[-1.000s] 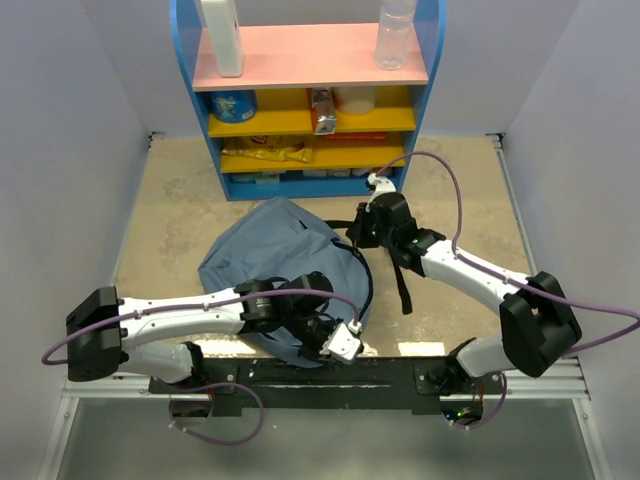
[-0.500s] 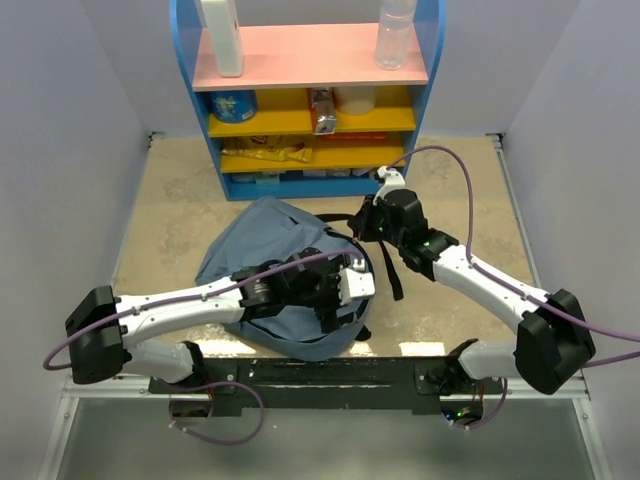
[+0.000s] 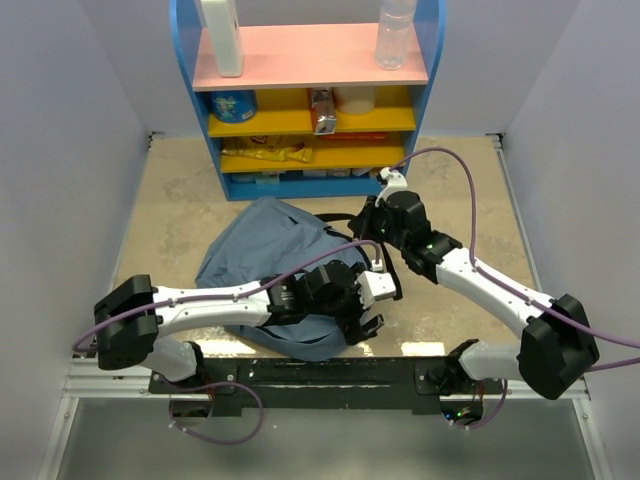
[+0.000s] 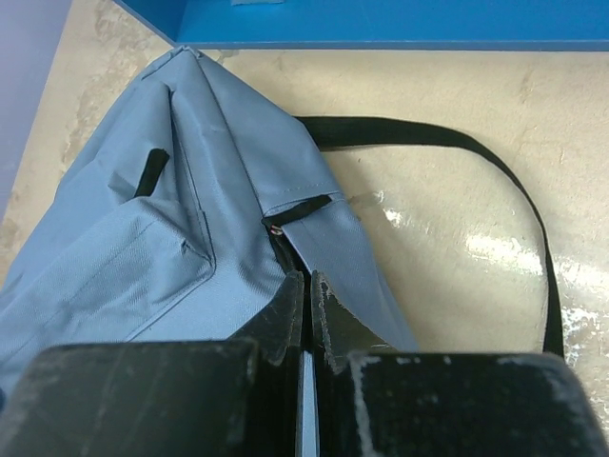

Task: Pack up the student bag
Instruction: Zip the student bag at the center of the board.

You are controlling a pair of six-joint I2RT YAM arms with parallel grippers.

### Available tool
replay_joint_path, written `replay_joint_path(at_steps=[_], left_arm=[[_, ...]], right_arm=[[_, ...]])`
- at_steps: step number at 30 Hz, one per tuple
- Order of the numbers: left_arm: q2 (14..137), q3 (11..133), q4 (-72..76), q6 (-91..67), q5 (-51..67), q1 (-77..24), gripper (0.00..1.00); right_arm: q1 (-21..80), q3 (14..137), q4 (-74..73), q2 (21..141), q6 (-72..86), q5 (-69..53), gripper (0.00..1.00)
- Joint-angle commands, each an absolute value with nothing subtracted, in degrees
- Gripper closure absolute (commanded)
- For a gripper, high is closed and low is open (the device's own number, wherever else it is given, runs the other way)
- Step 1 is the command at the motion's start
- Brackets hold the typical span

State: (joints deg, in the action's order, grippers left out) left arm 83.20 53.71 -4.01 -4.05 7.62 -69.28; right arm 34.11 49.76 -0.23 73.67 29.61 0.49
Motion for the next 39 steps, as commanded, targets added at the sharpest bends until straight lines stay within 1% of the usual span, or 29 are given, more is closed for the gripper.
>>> replay_joint_path(at_steps=[1, 2, 4, 5, 6, 7, 9, 14, 17, 20, 21, 24, 27, 32, 35, 38, 39], left_arm=[[85.3, 56.5, -1.0, -5.0, 4.9, -70.5, 0.00], [85.7, 56.4, -1.0, -4.5, 3.6, -70.8, 0.04], [86.1, 56.1, -0.9, -3.3, 2.6, -70.8, 0.18], [86.0, 55.7, -0.9, -2.8, 2.7, -70.8, 0.41], [85.9, 55.5, -1.0, -2.3, 2.6, -70.8, 0.58], [85.9, 54.9, -1.0, -1.9, 1.7, -70.8, 0.85], [85.4, 54.6, -1.0, -0.7, 1.6, -70.8, 0.99], [83.9, 53.4, -1.0, 2.0, 2.2, -70.8, 1.00], [82.8, 52.6, -0.9, 4.0, 6.0, -71.5, 1.00], [81.7, 52.2, -3.1, 7.9, 15.9, -74.5, 1.00], [81.6, 52.2, -4.0, 10.7, 20.8, -76.8, 1.00], [80.9, 52.8, -8.3, 16.2, 27.0, -80.0, 1.00], [80.8, 54.2, -13.8, 22.2, 31.1, -81.0, 1.00], [80.4, 55.2, -19.6, 27.6, 34.2, -81.3, 1.00], [80.2, 55.5, -20.6, 28.5, 32.9, -81.6, 1.00], [80.7, 57.6, -20.4, 28.0, 27.6, -81.5, 1.00], [81.6, 58.5, -20.2, 27.7, 21.3, -81.1, 0.84]], right_arm=[[33.9, 49.7, 2.7, 70.8, 30.6, 0.1, 1.00], [34.0, 49.7, 2.7, 70.9, 30.7, 0.1, 1.00], [33.9, 49.5, 2.5, 70.6, 30.7, -1.0, 1.00], [34.0, 49.4, 2.5, 70.6, 30.7, -1.3, 1.00], [34.0, 49.4, 2.5, 70.5, 30.8, -1.3, 1.00], [34.0, 49.2, 2.5, 70.5, 30.8, -1.3, 1.00], [33.9, 49.1, 2.5, 70.6, 30.8, -1.3, 1.00], [33.9, 48.9, 2.5, 70.8, 30.7, -1.1, 1.00], [33.9, 49.0, 2.8, 71.6, 30.5, -0.4, 1.00], [33.8, 51.6, 2.8, 74.3, 29.7, -0.2, 1.00], [33.8, 52.4, 2.6, 75.5, 29.4, -0.2, 1.00], [33.9, 55.4, 2.3, 79.0, 28.0, 0.9, 1.00], [33.9, 57.0, 2.2, 81.3, 27.4, 1.7, 1.00], [33.8, 58.4, 2.9, 83.1, 26.7, 3.8, 1.00], [33.5, 60.6, 3.1, 85.4, 26.0, 5.1, 1.00], [32.2, 63.6, 4.4, 88.1, 25.7, 5.2, 1.00], [31.7, 64.8, 4.3, 88.7, 25.5, 5.3, 1.00]])
